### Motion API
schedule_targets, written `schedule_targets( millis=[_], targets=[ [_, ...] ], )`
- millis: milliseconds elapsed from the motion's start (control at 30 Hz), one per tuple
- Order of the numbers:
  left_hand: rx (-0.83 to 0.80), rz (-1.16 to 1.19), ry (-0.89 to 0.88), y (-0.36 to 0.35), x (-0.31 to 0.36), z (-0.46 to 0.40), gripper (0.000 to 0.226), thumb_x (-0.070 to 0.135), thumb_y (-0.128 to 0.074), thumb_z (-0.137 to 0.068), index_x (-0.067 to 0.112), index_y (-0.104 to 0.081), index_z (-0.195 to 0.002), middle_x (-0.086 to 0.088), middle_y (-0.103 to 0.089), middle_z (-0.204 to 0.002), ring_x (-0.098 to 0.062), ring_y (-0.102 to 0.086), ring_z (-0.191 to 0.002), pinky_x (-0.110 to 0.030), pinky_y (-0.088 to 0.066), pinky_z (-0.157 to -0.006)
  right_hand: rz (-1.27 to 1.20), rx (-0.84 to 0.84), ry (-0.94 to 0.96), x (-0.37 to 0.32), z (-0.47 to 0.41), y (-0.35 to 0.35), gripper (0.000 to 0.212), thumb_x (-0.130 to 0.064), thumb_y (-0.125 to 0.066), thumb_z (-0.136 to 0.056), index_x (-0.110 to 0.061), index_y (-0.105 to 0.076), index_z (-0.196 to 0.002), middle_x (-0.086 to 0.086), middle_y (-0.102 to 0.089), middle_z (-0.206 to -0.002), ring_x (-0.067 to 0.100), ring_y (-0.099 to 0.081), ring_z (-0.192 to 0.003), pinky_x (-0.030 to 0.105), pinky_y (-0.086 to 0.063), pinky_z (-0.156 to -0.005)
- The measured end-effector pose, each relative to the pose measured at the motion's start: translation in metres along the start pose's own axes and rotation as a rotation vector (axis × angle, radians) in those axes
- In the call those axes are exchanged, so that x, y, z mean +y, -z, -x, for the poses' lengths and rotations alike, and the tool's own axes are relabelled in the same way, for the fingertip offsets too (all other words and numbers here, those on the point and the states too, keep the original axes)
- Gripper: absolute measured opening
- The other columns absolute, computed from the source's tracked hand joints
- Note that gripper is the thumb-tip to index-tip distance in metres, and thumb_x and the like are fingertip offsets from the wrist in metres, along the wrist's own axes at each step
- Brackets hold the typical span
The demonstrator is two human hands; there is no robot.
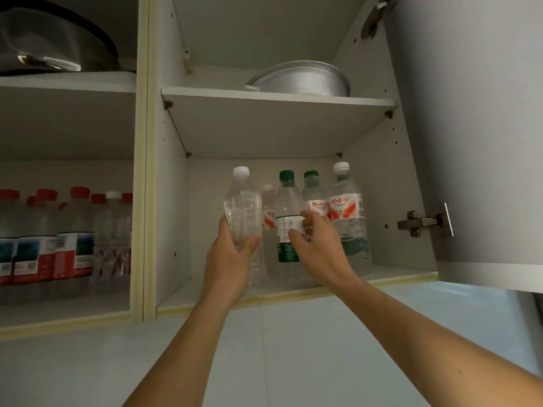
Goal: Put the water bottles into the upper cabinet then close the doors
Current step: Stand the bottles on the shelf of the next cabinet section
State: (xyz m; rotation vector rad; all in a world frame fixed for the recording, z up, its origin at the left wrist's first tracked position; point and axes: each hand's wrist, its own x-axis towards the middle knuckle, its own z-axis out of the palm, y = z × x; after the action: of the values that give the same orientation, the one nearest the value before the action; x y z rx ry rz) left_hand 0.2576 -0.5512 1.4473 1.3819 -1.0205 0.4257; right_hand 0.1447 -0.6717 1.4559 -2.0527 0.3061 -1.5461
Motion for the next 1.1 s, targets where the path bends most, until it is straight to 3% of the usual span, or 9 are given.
schedule_targets(
  millis=[200, 467, 633, 733, 833, 1033, 1100],
  targets=[
    [0.101, -0.061, 0.024, 0.003, -0.007, -0.004, 0.056, 0.034, -0.057, -0.101, 0.029, -0.033, -0.152, -0.001, -0.058, -0.133, -0.021, -0.057, -0.121, -0.029, -0.042, -0.090, -0.047, 0.013, -0.077, -0.002, -0.002, -0.012, 0.056, -0.017, -0.064, -0.097, -0.022, -0.039, -0.147, 0.002, -0.050, -0.142, 0.023, -0.055, -0.127, 0.048, -0.054, -0.099],
    [0.127, -0.112, 0.012, 0.003, -0.012, -0.004, 0.054, 0.035, -0.054, -0.102, 0.027, -0.034, -0.151, -0.005, -0.059, -0.132, -0.023, -0.057, -0.119, -0.032, -0.044, -0.090, -0.127, -0.040, -0.152, 0.000, -0.002, -0.016, 0.059, -0.017, -0.068, -0.094, -0.021, -0.039, -0.145, 0.002, -0.057, -0.137, 0.022, -0.061, -0.121, 0.033, -0.058, -0.084],
    [0.119, -0.109, 0.037, 0.005, -0.010, -0.005, 0.053, 0.033, -0.054, -0.102, 0.025, -0.034, -0.151, -0.006, -0.058, -0.133, -0.024, -0.057, -0.119, -0.032, -0.043, -0.088, -0.044, -0.232, -0.247, -0.001, -0.013, -0.024, 0.055, -0.014, -0.073, -0.090, -0.015, -0.046, -0.138, 0.006, -0.059, -0.136, 0.024, -0.059, -0.124, 0.042, -0.054, -0.099],
    [0.087, -0.128, 0.088, 0.007, -0.013, -0.011, 0.055, 0.032, -0.056, -0.102, 0.026, -0.032, -0.150, -0.008, -0.058, -0.133, -0.029, -0.058, -0.119, -0.039, -0.048, -0.094, 0.027, -0.275, -0.251, 0.002, -0.019, -0.027, 0.052, -0.013, -0.075, -0.088, -0.014, -0.050, -0.133, 0.007, -0.061, -0.133, 0.024, -0.060, -0.122, 0.040, -0.054, -0.100],
    [0.003, -0.324, 0.202, 0.008, -0.020, -0.025, 0.055, 0.036, -0.055, -0.101, 0.022, -0.031, -0.148, -0.010, -0.056, -0.136, -0.036, -0.052, -0.124, -0.053, -0.046, -0.101, 0.057, -0.351, -0.227, 0.000, -0.026, -0.033, 0.052, -0.016, -0.078, -0.085, -0.016, -0.053, -0.131, 0.004, -0.065, -0.127, 0.021, -0.063, -0.115, 0.042, -0.057, -0.096],
    [-0.135, -0.482, 0.401, 0.019, -0.023, -0.058, 0.060, 0.041, -0.059, -0.097, 0.012, -0.035, -0.144, -0.017, -0.055, -0.136, -0.038, -0.052, -0.122, -0.047, -0.046, -0.101, 0.190, -0.467, -0.177, -0.006, -0.046, -0.056, 0.062, -0.021, -0.083, -0.081, -0.017, -0.048, -0.132, 0.007, -0.061, -0.123, 0.026, -0.062, -0.110, 0.045, -0.059, -0.091],
    [-0.198, -0.507, 0.435, 0.026, -0.024, -0.066, 0.061, 0.037, -0.060, -0.099, 0.010, -0.034, -0.146, -0.017, -0.053, -0.141, -0.035, -0.052, -0.124, -0.042, -0.045, -0.103, 0.236, -0.490, -0.160, -0.006, -0.053, -0.064, 0.053, -0.023, -0.083, -0.081, -0.017, -0.050, -0.122, 0.006, -0.062, -0.114, 0.023, -0.062, -0.103, 0.043, -0.059, -0.090]
  ],
)
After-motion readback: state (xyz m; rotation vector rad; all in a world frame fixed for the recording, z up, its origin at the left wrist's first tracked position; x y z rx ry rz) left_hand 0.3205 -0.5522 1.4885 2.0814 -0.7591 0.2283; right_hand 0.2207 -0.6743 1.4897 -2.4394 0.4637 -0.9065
